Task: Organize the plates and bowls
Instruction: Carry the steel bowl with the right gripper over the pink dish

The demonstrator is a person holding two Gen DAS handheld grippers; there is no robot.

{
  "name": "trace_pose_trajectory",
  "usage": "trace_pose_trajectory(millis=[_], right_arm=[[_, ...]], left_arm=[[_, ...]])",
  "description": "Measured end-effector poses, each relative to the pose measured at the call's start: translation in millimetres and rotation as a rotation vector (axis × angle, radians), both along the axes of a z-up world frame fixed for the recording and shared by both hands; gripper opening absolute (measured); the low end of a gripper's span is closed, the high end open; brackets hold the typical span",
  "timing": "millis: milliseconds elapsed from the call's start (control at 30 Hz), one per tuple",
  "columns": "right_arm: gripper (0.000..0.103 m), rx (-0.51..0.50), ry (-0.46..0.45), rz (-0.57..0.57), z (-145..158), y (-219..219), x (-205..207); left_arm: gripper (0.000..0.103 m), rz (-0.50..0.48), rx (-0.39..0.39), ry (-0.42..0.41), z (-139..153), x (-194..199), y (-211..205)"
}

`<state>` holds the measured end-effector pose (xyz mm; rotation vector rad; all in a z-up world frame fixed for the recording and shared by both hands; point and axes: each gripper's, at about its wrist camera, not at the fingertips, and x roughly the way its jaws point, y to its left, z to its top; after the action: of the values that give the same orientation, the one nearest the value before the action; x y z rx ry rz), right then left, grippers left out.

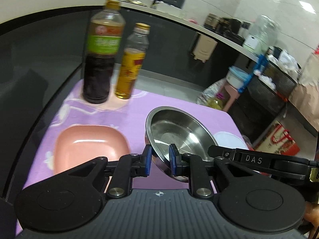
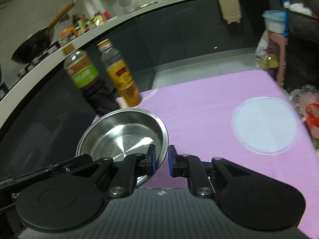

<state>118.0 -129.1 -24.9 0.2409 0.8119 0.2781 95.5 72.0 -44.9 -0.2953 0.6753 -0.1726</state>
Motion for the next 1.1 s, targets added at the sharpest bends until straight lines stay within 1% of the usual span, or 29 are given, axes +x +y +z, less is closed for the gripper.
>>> trace_pose_trajectory(millis=[233,533,800,1100], right_arm=[[0.015,-0.032,0.015,0.079,-2,37,5],[0.015,-0.048,0.061,0.146,-11,72,16],[0.015,-0.065,0.096,0.178,-14,87,23],[0.015,-0.105,0.138,0.202,-22,98,34]], left_arm=[[0.016,0.07,-0.005,0.001,-3,-5,32],[0.016,0.128,-0.026,0.033,-12,-6,64],[0.016,0.147,-0.045,0.049,-17,-4,78],[0.016,0.161,-0.048,0.096,-33,2,86]])
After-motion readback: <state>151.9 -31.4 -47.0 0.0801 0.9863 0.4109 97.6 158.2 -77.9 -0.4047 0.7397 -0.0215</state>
